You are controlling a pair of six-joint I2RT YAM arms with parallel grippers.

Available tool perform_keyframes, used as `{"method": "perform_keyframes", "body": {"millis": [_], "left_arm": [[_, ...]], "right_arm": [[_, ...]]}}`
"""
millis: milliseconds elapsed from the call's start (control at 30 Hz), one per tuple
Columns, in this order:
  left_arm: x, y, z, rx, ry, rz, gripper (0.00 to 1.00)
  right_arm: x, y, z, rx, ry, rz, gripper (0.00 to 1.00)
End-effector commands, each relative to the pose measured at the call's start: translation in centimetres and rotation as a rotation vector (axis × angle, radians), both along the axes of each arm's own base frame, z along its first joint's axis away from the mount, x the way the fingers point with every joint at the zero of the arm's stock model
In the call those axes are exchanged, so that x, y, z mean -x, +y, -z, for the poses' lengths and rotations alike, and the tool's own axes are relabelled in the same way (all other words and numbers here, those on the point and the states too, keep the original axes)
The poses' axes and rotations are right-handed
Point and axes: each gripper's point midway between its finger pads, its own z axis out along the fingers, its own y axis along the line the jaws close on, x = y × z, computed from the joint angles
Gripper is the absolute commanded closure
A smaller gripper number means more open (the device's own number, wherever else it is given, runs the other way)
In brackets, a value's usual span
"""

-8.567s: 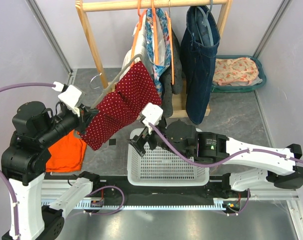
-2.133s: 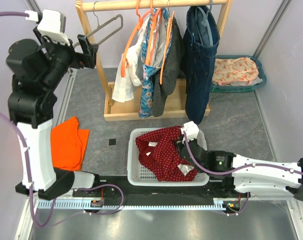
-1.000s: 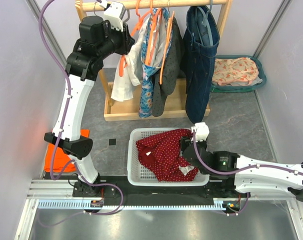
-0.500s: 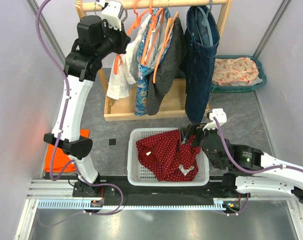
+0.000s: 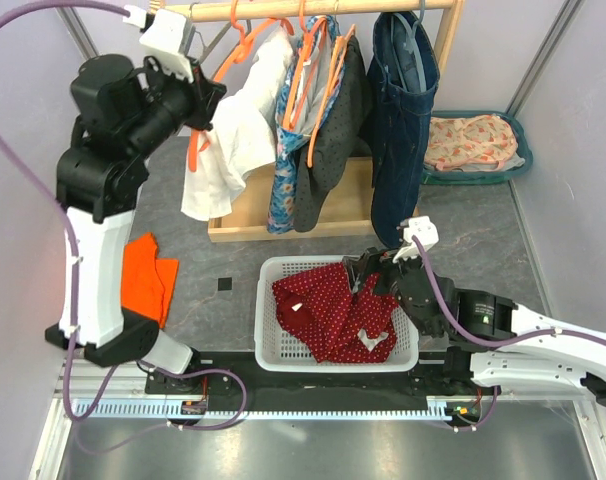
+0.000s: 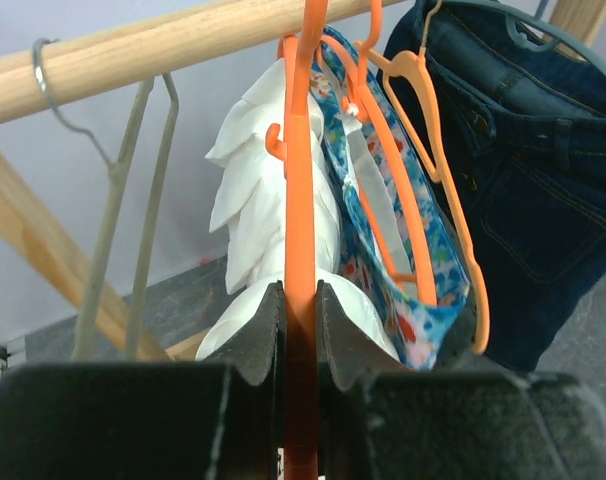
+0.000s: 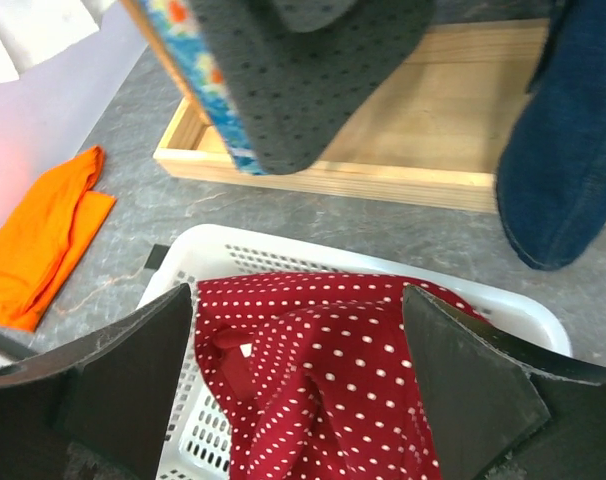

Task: Remove the skirt from the hanger

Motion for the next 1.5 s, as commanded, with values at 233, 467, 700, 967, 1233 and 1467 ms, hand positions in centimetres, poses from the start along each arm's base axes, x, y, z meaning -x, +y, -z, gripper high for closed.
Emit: {"method": "perform_keyframes", "body": {"millis": [233, 467, 700, 967, 1233, 1467], "left_arm": [[7.6, 2.3, -0.2, 0.007, -0.066, 0.040, 0.98], [10.4, 2.9, 0.8, 0.032, -0.027, 0.061, 0.98], [11.3, 3.2, 2.0, 0.013, -0.002, 0.065, 0.98], [10.7, 2.8, 3.6, -0.004, 0.038, 0.073, 0.98], [10.9, 2.6, 3.9, -0.008, 0.045, 0.087, 0.98], [11.2, 3.1, 3.7, -0.015, 0.035, 0.071, 0.98]], "right_arm": [[0.6, 8.7, -7.2, -0.123, -0.102, -0.244, 0.02], [1.0, 16.2, -10.6, -0.163, -0.183, -0.381, 0.02], [0.4, 21.6, -12.0, -0.017, -0.338, -0.362, 0.02], [0.7, 24.6, -12.4, 0.047, -0.402, -0.392, 0.02], [-0.3, 26.4, -10.9, 0.104, -0.411, -0.369, 0.02], [-1.9, 25.6, -11.6, 0.096, -0.398, -0.341, 0.70]]}}
